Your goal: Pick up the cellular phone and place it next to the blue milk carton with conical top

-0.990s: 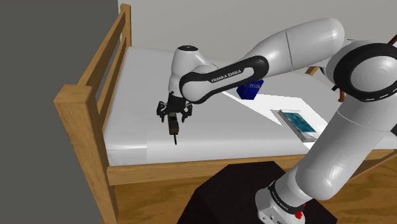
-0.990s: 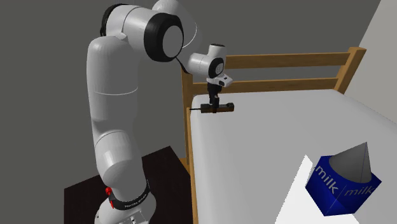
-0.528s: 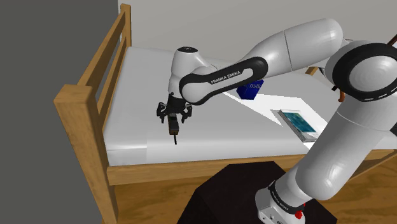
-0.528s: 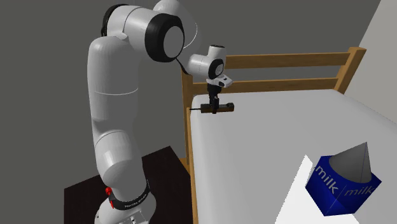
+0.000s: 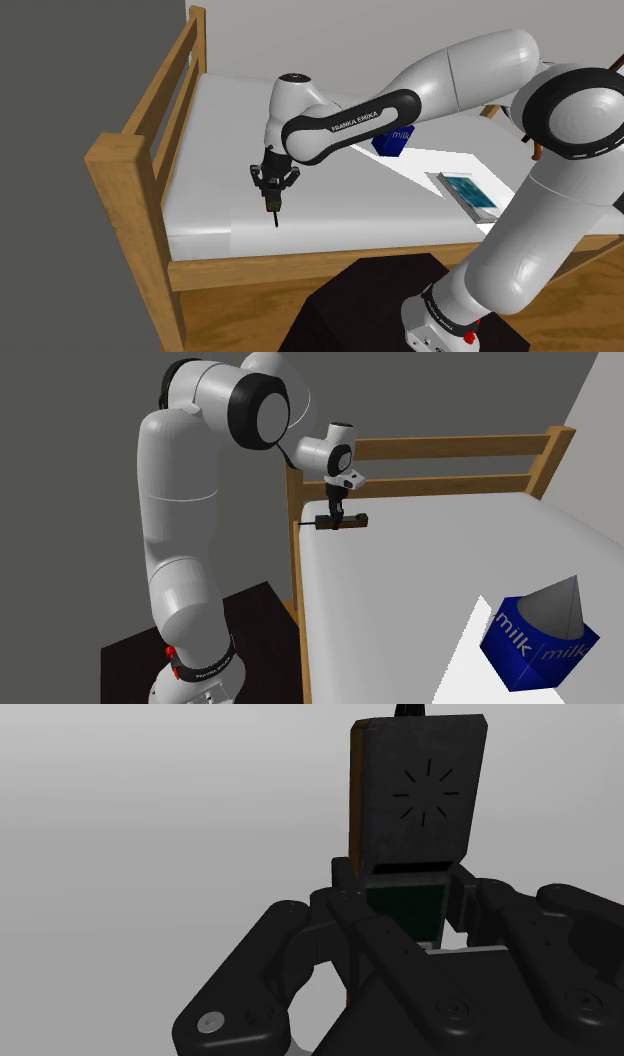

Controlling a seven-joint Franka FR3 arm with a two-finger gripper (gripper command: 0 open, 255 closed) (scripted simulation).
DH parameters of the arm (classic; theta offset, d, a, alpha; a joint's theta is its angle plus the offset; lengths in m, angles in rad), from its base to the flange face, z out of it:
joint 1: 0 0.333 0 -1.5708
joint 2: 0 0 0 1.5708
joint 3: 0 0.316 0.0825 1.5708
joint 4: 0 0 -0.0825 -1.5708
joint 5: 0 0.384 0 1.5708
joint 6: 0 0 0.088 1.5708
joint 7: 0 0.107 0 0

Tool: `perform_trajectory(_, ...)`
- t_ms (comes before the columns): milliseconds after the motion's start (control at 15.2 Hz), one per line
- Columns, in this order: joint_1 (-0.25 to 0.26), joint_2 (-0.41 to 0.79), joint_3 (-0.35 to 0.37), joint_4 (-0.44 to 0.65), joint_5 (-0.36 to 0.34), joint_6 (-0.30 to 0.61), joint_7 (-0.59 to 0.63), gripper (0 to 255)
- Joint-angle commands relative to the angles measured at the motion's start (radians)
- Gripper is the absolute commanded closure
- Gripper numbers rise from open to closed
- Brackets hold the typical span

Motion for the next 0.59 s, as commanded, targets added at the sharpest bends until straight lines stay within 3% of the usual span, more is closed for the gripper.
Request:
perform_trajectory(0, 0.000, 0.000, 0.000, 0.000, 0.000, 0.000, 0.000, 255)
perform_trajectory(528, -0.009, -0.057, 0.009, 0.033, 0.035, -0.084, -0.023, 255)
